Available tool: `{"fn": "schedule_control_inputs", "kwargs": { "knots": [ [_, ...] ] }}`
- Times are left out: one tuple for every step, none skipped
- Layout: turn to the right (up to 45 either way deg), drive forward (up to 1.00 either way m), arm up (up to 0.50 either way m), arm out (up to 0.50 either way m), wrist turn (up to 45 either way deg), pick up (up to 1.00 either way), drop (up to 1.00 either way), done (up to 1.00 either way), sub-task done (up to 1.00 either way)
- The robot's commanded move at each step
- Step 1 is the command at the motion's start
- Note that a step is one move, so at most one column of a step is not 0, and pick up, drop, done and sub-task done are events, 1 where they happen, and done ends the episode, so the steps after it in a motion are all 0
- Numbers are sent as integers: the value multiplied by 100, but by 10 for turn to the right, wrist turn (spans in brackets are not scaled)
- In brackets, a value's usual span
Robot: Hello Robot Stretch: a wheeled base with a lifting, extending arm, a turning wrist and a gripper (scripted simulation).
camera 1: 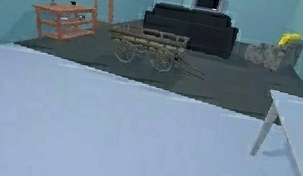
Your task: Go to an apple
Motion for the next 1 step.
{"fn": "schedule_control_inputs", "kwargs": {
  "knots": [
    [180, 0, 0, 0, 0, 0, 0, 0, 0]
  ]
}}
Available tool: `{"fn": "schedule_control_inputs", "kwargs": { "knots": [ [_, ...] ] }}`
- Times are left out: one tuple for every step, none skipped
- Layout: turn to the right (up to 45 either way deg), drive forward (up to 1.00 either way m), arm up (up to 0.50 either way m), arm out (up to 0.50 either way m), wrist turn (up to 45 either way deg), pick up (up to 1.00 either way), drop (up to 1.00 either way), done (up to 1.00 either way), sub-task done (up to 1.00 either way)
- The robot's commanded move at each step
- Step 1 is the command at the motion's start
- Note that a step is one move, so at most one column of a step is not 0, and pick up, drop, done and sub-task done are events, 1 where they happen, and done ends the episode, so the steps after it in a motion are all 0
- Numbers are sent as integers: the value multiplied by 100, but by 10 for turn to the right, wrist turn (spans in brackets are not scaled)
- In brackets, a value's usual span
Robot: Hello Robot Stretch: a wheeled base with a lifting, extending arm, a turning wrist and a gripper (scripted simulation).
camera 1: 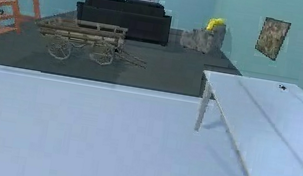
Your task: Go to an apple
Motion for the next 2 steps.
{"fn": "schedule_control_inputs", "kwargs": {
  "knots": [
    [0, 30, 0, 0, 0, 0, 0, 0, 0],
    [0, 100, 0, 0, 0, 0, 0, 0, 0]
  ]
}}
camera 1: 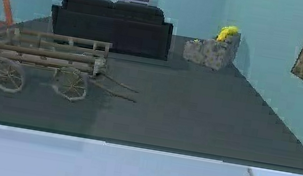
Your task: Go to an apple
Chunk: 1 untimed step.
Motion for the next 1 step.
{"fn": "schedule_control_inputs", "kwargs": {
  "knots": [
    [0, 100, 0, 0, 0, 0, 0, 0, 0]
  ]
}}
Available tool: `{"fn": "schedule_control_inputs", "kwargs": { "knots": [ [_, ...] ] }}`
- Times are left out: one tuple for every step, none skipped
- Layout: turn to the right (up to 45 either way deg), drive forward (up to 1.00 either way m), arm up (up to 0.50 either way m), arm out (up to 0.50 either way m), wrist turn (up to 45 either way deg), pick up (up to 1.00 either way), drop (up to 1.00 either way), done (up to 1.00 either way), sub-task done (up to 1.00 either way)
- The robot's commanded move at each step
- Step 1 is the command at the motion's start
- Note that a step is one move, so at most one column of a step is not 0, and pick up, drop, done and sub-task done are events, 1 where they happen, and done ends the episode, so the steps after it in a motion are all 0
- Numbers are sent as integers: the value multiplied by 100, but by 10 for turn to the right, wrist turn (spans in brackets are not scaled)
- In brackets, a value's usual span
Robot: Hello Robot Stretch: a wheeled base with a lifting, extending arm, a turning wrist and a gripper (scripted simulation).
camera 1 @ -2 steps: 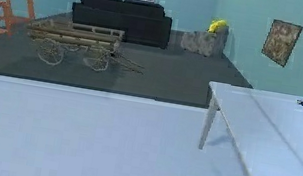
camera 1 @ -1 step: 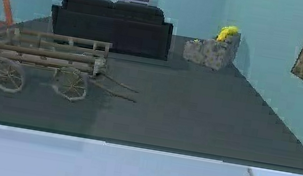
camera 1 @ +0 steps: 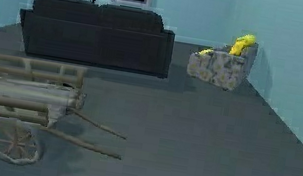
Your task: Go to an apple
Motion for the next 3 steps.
{"fn": "schedule_control_inputs", "kwargs": {
  "knots": [
    [180, 0, 0, 0, 0, 0, 0, 0, 0],
    [0, 100, 0, 0, 0, 0, 0, 0, 0],
    [150, 0, 0, 0, 0, 0, 0, 0, 0]
  ]
}}
